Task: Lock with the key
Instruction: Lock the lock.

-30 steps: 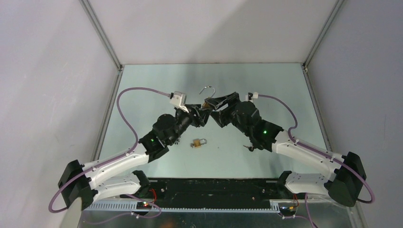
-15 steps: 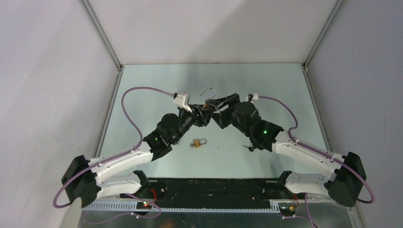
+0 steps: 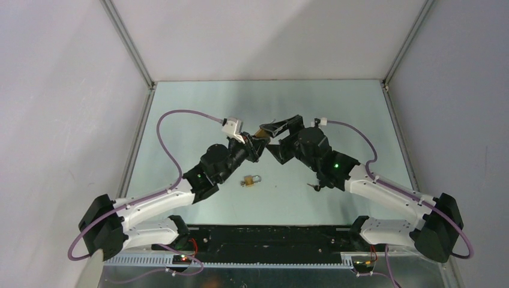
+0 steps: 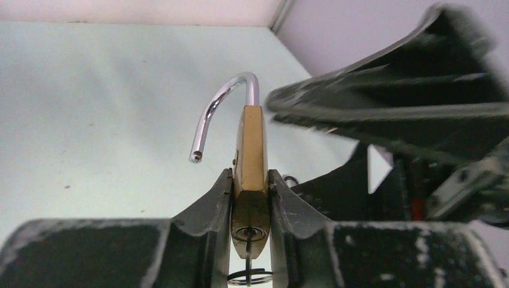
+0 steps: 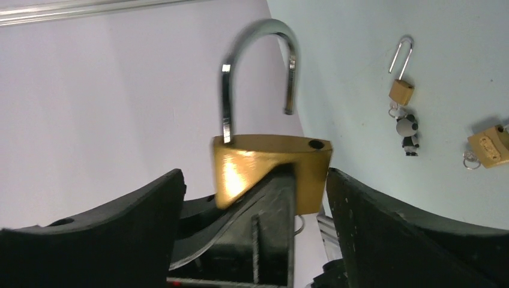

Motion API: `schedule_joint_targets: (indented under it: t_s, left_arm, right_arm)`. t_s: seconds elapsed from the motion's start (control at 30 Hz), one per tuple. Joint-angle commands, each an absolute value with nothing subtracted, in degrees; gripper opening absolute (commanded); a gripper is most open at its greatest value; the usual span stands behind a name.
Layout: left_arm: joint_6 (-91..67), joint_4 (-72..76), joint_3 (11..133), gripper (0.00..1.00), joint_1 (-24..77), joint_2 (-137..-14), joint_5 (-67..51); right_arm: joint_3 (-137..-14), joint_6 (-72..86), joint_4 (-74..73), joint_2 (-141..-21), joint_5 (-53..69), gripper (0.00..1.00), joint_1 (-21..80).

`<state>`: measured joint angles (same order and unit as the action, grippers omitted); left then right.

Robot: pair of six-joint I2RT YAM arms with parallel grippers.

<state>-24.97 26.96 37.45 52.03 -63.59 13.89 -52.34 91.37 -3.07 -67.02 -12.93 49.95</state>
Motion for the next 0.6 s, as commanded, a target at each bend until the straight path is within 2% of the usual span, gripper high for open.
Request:
schedule_joint_targets:
  t_s: [0.0, 0.2, 0.37, 0.57]
  left_arm:
    - [-22.61, 28.94, 38.08, 0.00, 51.44, -61.23, 19.19]
    - [-21.85, 25.94, 38.28, 0.00, 48.83, -58.84, 16.83]
    - [-21.50, 20.80, 38.37, 0.00, 44.85, -55.08, 11.76]
    - [-17.94, 11.94, 40.57, 0.00, 42.28, -49.74, 3.08]
  right_arm:
    - [-53.79, 86.46, -1.53, -62.69, -11.85, 0.98, 48.15]
    - [-52.00, 70.34, -3.23, -56.57, -9.04, 0.99, 42.61]
    - [-50.44, 53.71, -2.59, -52.62, 5.04, 0.98, 34.66]
    - [-50.40, 32.28, -3.76, -48.02, 13.92, 0.98, 30.30]
